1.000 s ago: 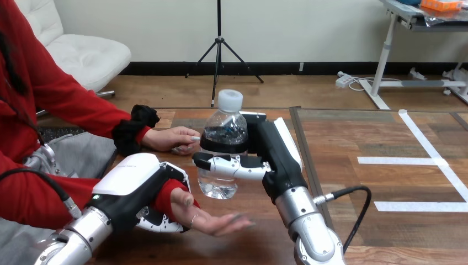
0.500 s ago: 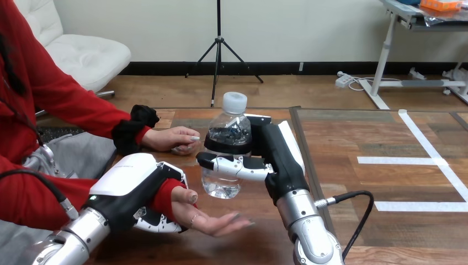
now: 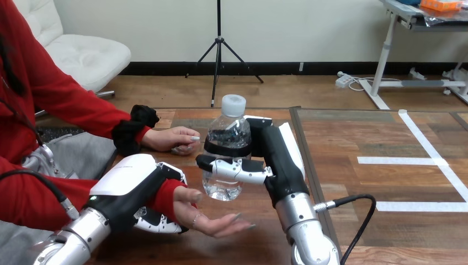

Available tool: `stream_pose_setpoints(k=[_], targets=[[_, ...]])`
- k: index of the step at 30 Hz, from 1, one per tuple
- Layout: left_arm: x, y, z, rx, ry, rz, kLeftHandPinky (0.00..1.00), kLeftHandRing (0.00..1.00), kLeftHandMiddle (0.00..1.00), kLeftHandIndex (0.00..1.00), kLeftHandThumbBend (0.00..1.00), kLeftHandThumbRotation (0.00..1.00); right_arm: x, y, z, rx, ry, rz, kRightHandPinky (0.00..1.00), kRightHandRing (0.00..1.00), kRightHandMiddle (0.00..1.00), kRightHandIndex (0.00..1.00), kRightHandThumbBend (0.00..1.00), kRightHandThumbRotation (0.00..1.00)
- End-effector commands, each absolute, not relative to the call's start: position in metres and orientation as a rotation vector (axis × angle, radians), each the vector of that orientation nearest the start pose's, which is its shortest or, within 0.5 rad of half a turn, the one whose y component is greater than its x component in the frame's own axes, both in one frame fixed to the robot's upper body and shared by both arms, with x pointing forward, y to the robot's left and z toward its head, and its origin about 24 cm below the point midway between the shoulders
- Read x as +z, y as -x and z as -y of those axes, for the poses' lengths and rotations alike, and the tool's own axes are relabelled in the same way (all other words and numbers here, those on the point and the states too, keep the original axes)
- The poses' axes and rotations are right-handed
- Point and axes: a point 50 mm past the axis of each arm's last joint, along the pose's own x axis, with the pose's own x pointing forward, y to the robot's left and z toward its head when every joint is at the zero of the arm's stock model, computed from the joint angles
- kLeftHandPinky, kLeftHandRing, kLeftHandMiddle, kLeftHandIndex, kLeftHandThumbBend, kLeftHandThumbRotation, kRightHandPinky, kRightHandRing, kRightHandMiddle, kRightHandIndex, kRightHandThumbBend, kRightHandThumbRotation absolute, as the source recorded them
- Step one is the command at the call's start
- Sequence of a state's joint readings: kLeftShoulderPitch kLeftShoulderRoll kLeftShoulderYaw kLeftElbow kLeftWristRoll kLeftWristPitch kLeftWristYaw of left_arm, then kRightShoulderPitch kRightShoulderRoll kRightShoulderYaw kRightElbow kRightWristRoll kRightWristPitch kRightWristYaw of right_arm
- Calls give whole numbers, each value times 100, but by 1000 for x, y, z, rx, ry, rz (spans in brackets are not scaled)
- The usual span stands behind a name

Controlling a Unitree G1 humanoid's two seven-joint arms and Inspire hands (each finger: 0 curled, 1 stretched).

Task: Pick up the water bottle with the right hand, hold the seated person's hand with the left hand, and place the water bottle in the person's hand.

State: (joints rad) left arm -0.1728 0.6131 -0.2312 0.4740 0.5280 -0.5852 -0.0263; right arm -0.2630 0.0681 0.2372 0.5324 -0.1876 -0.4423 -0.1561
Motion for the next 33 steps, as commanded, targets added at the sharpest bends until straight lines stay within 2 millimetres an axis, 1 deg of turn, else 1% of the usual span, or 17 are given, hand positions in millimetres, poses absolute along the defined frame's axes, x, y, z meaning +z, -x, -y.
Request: stream_pose_setpoints(k=[1,16,20,25,33], targets=[[62,-284,-199,-474,-1066,321,25,33,41,43,72,11,58,-277,30,215,3,292,9,14,19,22,67,0],[62,-292,-190,-473,-1043,314,27,35,43,42,72,8,64,-269,22,163,-16,260,10,15,21,23,68,0],[62,-295,-187,-476,-1045,322,28,35,42,43,73,7,67,-262,17,149,-49,253,11,16,22,23,69,0],[62,-298,-184,-477,-1048,327,28,35,42,43,74,6,70,-253,12,152,-47,268,11,16,22,23,69,0],[64,-301,-181,-473,-1054,332,28,35,42,44,71,2,70,-238,8,170,-32,282,11,16,21,23,70,0]])
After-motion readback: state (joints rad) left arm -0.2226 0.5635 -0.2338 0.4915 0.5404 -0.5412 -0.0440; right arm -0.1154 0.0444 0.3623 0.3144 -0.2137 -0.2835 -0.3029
